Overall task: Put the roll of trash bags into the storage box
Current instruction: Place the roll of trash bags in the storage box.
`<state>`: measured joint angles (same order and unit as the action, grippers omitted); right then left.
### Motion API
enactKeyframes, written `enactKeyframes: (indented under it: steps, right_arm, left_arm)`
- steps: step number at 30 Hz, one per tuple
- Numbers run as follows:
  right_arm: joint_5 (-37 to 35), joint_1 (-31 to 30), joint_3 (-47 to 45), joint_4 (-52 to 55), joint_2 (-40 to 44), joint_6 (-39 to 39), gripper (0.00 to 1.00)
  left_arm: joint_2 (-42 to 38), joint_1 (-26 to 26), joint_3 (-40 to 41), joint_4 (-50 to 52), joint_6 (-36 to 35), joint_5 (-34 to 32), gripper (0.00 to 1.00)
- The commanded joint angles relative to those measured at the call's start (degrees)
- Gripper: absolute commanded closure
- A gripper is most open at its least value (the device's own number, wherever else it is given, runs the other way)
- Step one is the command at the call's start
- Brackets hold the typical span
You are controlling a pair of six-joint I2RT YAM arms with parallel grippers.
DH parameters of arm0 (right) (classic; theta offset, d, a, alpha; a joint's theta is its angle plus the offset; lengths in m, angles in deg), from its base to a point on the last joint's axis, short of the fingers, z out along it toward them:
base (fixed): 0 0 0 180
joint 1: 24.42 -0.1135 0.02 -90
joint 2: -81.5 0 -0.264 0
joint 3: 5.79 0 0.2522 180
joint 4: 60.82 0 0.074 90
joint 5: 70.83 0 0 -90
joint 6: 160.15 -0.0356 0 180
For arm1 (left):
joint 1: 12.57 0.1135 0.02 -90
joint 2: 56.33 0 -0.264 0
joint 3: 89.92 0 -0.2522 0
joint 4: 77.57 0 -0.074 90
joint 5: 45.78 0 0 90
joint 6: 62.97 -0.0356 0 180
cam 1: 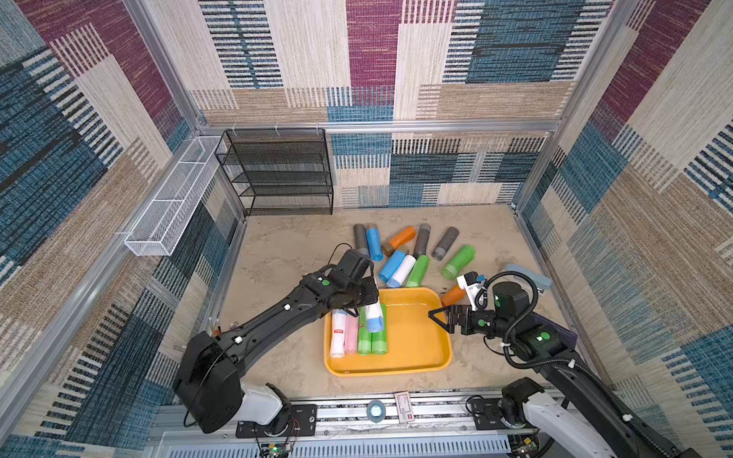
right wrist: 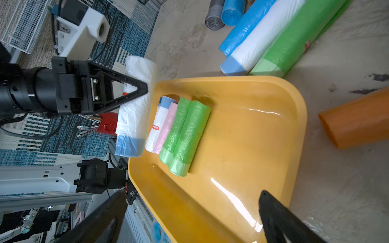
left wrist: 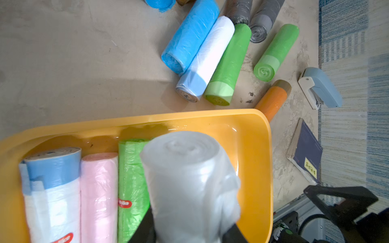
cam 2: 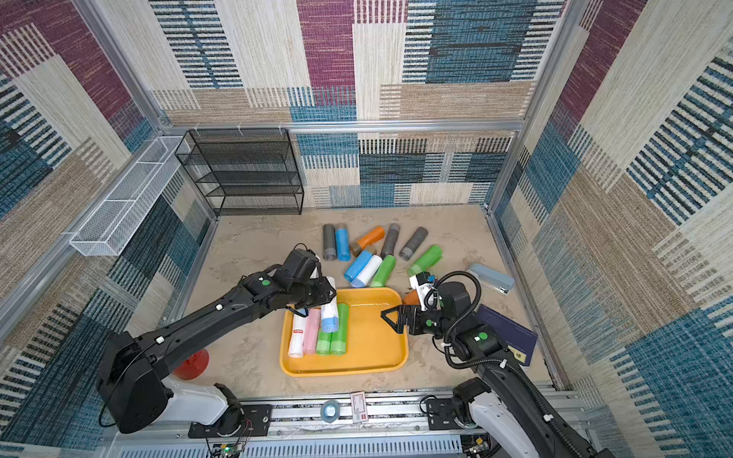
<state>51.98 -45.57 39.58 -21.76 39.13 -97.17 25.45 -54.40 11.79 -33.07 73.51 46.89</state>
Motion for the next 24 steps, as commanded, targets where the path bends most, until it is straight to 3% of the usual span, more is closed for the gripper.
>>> enactKeyframes:
  steps: [1,15,24]
  right_arm:
    - [0.2,0.0,0.1,0.0,0.6,-0.6,0.01]
    - [3.6,0.0,-0.5,0.8,2.3,0.9,0.01]
    - [3.6,0.0,-1.3,1.2,3.3,0.8,0.01]
  left_arm:
    - [1.6,-2.2,-2.2,1.2,1.6,-3.5,0.64]
    - [13.4,-10.1,-10.5,5.3,1.5,-6.8,0.64]
    - [17.6,-13.4,-11.0,5.6,3.1,-9.9,0.64]
